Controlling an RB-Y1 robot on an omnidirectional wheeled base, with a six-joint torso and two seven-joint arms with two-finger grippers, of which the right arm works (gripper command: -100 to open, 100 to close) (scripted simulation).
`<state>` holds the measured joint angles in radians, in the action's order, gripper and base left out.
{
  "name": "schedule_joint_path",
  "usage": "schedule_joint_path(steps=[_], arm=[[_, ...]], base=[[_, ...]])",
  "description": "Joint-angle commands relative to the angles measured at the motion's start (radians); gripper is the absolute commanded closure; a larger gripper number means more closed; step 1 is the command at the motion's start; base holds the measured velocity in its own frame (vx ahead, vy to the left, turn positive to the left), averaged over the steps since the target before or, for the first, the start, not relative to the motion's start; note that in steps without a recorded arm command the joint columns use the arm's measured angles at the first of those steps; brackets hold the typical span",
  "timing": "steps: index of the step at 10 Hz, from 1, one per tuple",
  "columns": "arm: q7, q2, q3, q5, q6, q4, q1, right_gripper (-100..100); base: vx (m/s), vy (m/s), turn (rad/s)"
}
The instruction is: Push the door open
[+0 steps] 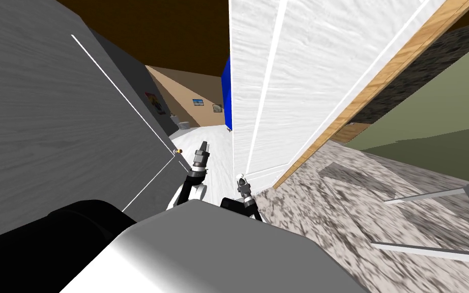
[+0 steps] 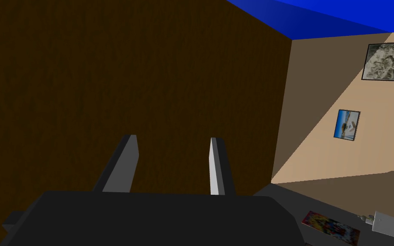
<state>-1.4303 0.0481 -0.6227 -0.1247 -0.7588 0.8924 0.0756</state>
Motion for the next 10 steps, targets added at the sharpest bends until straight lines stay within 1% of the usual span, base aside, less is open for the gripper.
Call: schedule_joint_path(steps=[1,2,4,10], arm=[[0.008,0.006,0.028,-0.014,-0.004,0.003,-0.006,100],[0.014,0.006,0.046,-0.023,-0.004,0.0,-0.008,100],[0.021,0.005,0.065,-0.034,-0.004,-0.002,-0.01,100],[0.042,-0.005,0.123,-0.067,-0.004,-0.009,-0.015,100]], base=[[0.142,0.169,-0.071],[0.141,0.166,-0.068],[0.142,0.147,-0.053],[0.089,0.096,-0.04]])
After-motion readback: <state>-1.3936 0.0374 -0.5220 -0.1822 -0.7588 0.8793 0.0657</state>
